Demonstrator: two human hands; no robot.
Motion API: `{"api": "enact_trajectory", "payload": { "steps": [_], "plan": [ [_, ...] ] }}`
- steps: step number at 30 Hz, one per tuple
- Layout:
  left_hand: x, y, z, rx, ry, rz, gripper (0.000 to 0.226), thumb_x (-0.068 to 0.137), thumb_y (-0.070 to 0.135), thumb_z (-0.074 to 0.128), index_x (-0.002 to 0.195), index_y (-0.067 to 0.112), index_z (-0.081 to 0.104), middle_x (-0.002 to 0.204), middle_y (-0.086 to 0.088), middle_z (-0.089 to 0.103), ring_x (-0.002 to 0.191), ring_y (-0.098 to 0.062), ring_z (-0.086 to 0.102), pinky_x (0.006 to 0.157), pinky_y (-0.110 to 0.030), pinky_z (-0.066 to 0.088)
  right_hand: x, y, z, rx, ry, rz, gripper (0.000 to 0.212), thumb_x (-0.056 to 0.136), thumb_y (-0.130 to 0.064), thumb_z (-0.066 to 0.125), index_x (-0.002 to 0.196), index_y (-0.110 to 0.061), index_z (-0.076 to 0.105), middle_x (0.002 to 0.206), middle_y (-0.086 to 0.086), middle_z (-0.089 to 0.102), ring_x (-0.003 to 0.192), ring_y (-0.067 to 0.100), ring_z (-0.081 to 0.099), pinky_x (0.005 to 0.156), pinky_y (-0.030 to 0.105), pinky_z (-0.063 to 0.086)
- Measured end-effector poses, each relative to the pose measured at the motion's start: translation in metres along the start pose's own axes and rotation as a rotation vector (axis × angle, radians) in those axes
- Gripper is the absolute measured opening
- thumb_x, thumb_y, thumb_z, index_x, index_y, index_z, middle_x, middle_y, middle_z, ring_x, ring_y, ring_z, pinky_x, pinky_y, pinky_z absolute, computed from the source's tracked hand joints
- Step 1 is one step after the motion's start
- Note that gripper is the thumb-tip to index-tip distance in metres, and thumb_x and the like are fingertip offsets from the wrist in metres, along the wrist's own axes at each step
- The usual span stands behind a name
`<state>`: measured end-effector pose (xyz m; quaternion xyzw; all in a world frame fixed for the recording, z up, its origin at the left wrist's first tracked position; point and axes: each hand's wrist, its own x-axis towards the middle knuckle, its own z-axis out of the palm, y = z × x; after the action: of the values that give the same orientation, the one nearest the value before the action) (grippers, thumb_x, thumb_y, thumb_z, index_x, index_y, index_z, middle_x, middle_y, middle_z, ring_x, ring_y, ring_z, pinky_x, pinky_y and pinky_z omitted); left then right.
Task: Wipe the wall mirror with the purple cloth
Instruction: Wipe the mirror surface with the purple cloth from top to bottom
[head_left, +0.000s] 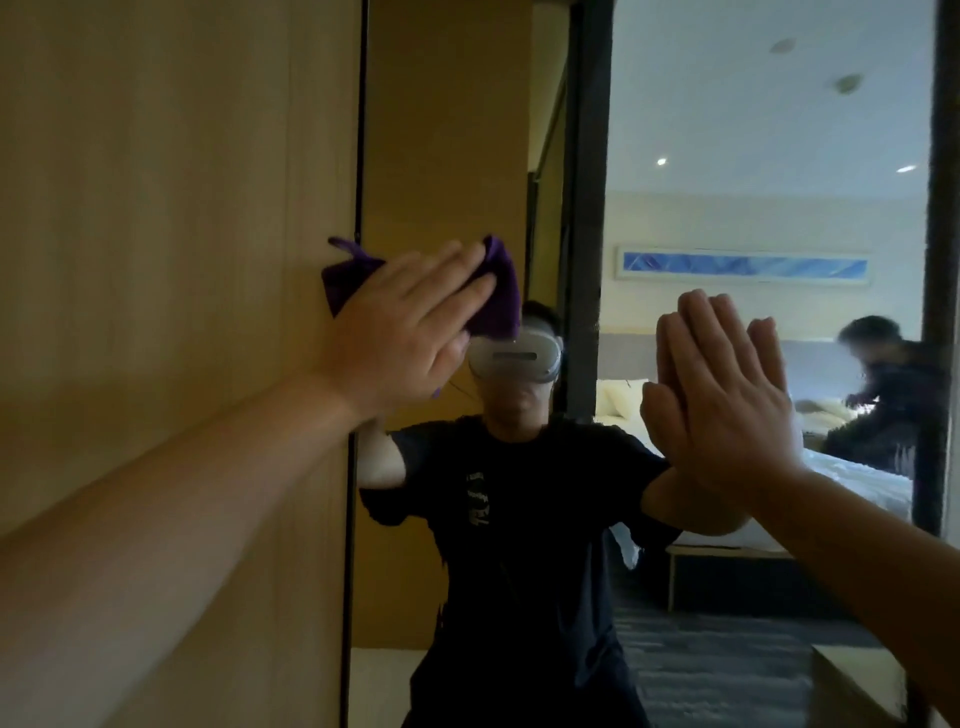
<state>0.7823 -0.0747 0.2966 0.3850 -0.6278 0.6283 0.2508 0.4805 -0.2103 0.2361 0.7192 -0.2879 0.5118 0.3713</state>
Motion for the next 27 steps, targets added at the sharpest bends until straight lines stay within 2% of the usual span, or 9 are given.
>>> {"api": "enact_trajectory", "payload": {
  "steps": [5,8,11,13,17,20,24,27],
  "plan": [
    [-0.107,0.072,0.001,-0.051,-0.092,0.067,0.05,0.098,0.027,0.051,0.145,0.01,0.046,0.155,-0.013,0.037,0.145,-0.032,0.034,0.118,-0.05,0.028,0.0,-0.001,0.001,-0.002,-0.003,0.018,0.061,0.102,-0.043,0.03,0.153,-0.009,0.027,0.164,0.01,0.014,0.153,0.025,0.002,0.121,0.058,0.01],
    [-0.165,0.112,0.007,-0.072,-0.128,0.097,0.047,0.101,0.029,0.044,0.146,0.015,0.043,0.155,-0.007,0.036,0.146,-0.028,0.033,0.117,-0.047,0.029,0.0,0.0,-0.001,0.0,-0.01,0.028,0.062,0.102,-0.044,0.029,0.154,-0.01,0.027,0.164,0.01,0.014,0.153,0.024,0.001,0.122,0.057,0.009],
    [-0.196,0.134,0.012,-0.104,-0.156,0.067,0.05,0.104,0.03,0.045,0.152,0.021,0.035,0.159,-0.001,0.032,0.147,-0.024,0.031,0.117,-0.044,0.03,0.001,0.001,-0.005,0.009,-0.052,0.016,0.063,0.102,-0.046,0.027,0.155,-0.012,0.023,0.165,0.009,0.011,0.153,0.023,-0.002,0.122,0.055,0.006],
    [-0.201,0.135,0.012,-0.092,-0.163,0.061,0.051,0.103,0.028,0.047,0.152,0.022,0.036,0.159,-0.001,0.033,0.146,-0.024,0.034,0.117,-0.043,0.03,0.001,0.007,-0.011,0.022,-0.075,-0.009,0.064,0.103,-0.049,0.026,0.157,-0.016,0.015,0.166,0.007,0.005,0.153,0.021,-0.006,0.123,0.052,0.001],
    [-0.189,0.132,0.006,-0.101,-0.156,0.047,0.039,0.106,0.02,0.043,0.145,0.021,0.046,0.152,-0.002,0.043,0.136,-0.024,0.045,0.106,-0.043,0.041,-0.001,0.037,-0.031,-0.066,-0.102,0.078,0.07,0.1,-0.052,0.018,0.158,-0.015,0.01,0.166,0.008,-0.005,0.153,0.022,-0.011,0.123,0.049,-0.006],
    [-0.162,0.125,0.0,-0.099,-0.113,0.043,0.036,0.103,0.014,0.051,0.139,0.017,0.051,0.141,-0.006,0.053,0.122,-0.027,0.056,0.093,-0.043,0.048,-0.005,0.047,-0.027,-0.075,-0.157,0.099,0.069,0.101,-0.053,0.015,0.158,-0.013,0.011,0.166,0.01,-0.001,0.152,0.023,-0.012,0.123,0.05,-0.006],
    [-0.084,0.091,-0.001,-0.041,0.006,-0.077,0.046,0.095,0.009,0.066,0.138,0.011,0.051,0.134,-0.014,0.057,0.115,-0.037,0.058,0.092,-0.051,0.048,-0.008,0.046,-0.017,-0.048,-0.114,0.112,0.065,0.104,-0.048,0.016,0.157,-0.012,0.015,0.166,0.011,0.004,0.153,0.026,-0.006,0.123,0.053,0.0],
    [-0.001,0.056,0.001,0.034,0.084,-0.09,0.044,0.096,0.019,0.068,0.136,0.009,0.053,0.133,-0.015,0.055,0.115,-0.038,0.056,0.092,-0.053,0.047,-0.008,0.049,-0.014,-0.042,-0.085,0.098,0.063,0.104,-0.047,0.018,0.156,-0.011,0.018,0.165,0.011,0.008,0.153,0.026,-0.003,0.123,0.053,0.0]
  ]
}}
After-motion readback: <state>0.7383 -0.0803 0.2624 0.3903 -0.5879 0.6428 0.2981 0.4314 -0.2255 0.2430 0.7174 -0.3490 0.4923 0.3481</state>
